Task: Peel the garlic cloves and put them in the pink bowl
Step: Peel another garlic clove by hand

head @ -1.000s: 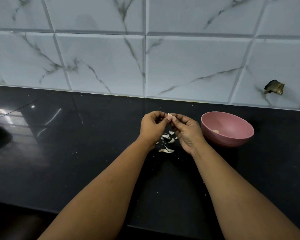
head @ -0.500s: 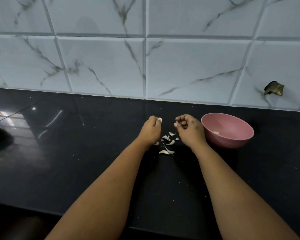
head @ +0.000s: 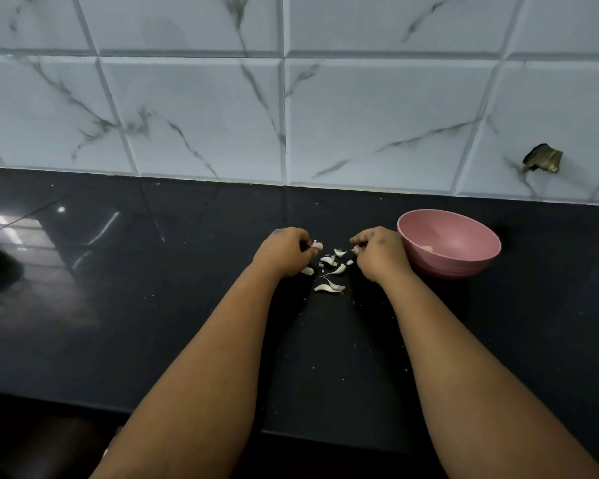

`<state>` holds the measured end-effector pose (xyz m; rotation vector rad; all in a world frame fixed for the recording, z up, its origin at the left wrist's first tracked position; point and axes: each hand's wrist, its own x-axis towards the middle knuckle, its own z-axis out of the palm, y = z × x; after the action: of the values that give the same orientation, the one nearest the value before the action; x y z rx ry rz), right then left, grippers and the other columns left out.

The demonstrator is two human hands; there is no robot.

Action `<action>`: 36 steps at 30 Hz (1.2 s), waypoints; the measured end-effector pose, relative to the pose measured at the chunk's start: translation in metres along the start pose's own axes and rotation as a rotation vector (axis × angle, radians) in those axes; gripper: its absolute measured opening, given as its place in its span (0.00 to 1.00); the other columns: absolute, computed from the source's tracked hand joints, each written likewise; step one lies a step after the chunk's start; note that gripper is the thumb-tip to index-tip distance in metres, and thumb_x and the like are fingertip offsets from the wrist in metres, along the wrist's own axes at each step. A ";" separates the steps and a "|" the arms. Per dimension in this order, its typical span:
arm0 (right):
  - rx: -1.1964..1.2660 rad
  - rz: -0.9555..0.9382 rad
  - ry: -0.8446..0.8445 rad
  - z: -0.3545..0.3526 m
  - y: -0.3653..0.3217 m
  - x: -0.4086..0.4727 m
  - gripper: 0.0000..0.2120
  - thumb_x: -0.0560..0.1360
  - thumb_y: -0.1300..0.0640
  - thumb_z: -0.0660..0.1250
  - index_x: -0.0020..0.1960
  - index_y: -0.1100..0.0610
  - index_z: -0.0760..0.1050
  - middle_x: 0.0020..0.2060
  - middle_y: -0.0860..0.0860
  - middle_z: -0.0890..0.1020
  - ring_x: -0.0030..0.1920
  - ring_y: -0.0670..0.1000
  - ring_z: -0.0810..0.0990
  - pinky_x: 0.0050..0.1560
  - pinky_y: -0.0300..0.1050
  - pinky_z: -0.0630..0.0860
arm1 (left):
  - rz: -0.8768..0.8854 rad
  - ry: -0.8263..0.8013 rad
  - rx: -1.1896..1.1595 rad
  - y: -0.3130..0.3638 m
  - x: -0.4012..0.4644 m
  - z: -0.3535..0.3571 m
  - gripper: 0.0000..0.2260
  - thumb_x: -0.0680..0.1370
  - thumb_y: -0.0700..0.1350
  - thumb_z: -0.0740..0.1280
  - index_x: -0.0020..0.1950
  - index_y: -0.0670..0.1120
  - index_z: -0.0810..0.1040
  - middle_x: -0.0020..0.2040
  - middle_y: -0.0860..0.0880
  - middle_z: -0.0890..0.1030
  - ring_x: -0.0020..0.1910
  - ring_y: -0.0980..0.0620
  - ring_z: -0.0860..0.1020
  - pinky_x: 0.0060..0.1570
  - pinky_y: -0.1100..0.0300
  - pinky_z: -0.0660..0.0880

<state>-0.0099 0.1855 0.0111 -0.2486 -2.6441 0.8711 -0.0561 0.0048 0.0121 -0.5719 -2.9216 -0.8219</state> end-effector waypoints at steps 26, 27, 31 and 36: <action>0.008 -0.261 -0.109 -0.009 -0.008 -0.021 0.03 0.76 0.62 0.68 0.48 0.57 0.79 0.40 0.49 0.79 0.40 0.47 0.76 0.39 0.34 0.68 | -0.137 0.227 -0.387 0.000 -0.021 0.009 0.07 0.70 0.43 0.77 0.42 0.50 0.80 0.33 0.56 0.80 0.37 0.59 0.79 0.43 0.63 0.77; 0.043 -0.274 -0.066 -0.008 -0.007 -0.021 0.03 0.76 0.62 0.67 0.49 0.57 0.78 0.40 0.48 0.79 0.39 0.47 0.76 0.37 0.32 0.67 | -0.147 0.232 -0.403 0.002 -0.021 0.011 0.08 0.70 0.44 0.78 0.40 0.50 0.79 0.33 0.56 0.80 0.37 0.58 0.79 0.42 0.61 0.78; 0.099 -0.285 0.007 -0.005 -0.005 -0.017 0.08 0.79 0.64 0.61 0.54 0.57 0.77 0.44 0.51 0.79 0.37 0.46 0.78 0.40 0.36 0.73 | -0.118 0.276 -0.384 0.015 -0.025 0.020 0.10 0.71 0.47 0.77 0.45 0.45 0.79 0.34 0.55 0.76 0.35 0.58 0.75 0.35 0.65 0.69; 0.131 -0.251 -0.005 -0.005 -0.003 -0.016 0.08 0.80 0.64 0.59 0.48 0.56 0.76 0.46 0.53 0.79 0.43 0.51 0.82 0.52 0.52 0.80 | -0.100 0.366 -0.397 0.023 -0.026 0.026 0.07 0.78 0.47 0.68 0.53 0.45 0.79 0.36 0.55 0.76 0.43 0.55 0.75 0.43 0.62 0.69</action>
<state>0.0064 0.1817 0.0124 0.1155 -2.5377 0.9538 -0.0218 0.0273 -0.0024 -0.2555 -2.4822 -1.3700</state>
